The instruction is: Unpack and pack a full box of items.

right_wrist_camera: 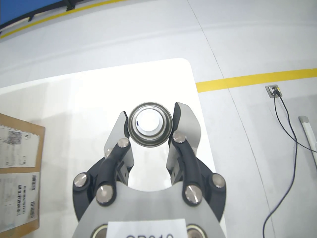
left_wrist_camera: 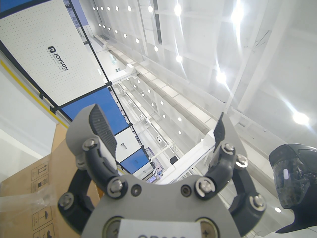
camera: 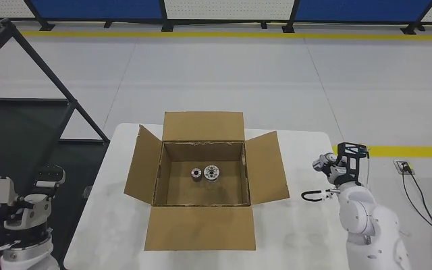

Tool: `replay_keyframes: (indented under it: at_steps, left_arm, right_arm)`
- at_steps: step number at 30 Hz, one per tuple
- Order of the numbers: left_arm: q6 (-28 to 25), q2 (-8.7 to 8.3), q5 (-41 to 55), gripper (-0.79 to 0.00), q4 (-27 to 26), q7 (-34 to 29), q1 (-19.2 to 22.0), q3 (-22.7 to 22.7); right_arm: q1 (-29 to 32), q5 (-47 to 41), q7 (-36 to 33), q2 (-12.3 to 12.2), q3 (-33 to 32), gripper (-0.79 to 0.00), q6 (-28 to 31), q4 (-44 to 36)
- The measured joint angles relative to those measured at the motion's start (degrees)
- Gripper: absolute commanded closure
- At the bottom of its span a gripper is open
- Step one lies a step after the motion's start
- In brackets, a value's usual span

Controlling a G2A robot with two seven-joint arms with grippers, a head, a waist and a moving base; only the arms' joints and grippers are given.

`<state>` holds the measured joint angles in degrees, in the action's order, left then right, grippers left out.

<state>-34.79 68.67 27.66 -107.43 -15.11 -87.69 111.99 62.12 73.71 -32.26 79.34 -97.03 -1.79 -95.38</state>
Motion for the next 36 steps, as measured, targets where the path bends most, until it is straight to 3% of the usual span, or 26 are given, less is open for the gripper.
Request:
replay_keyframes:
  at_steps: [8,16,23,30,36]
  left_arm:
    - [0.0,0.0,0.0,-0.785,0.0,0.0,0.0,0.0]
    - [0.0,0.0,0.0,-0.785,0.0,0.0,0.0,0.0]
    - [0.0,0.0,0.0,-0.785,0.0,0.0,0.0,0.0]
    - [0.0,0.0,0.0,-0.785,0.0,0.0,0.0,0.0]
    - [0.0,0.0,0.0,-0.785,0.0,0.0,0.0,0.0]
  right_arm:
    - [3.5,-3.6,1.1,0.2,3.7,0.0,0.5,-15.2]
    - [2.1,-3.9,-1.4,0.1,13.5,0.0,10.2,-22.6]
    - [-5.7,-1.8,-9.2,0.4,25.0,0.0,17.3,-17.2]
    - [-13.9,-2.1,-14.2,1.8,36.0,0.0,18.6,-4.9]
    - [-19.5,-3.8,-14.2,3.4,42.6,0.0,18.2,5.0]
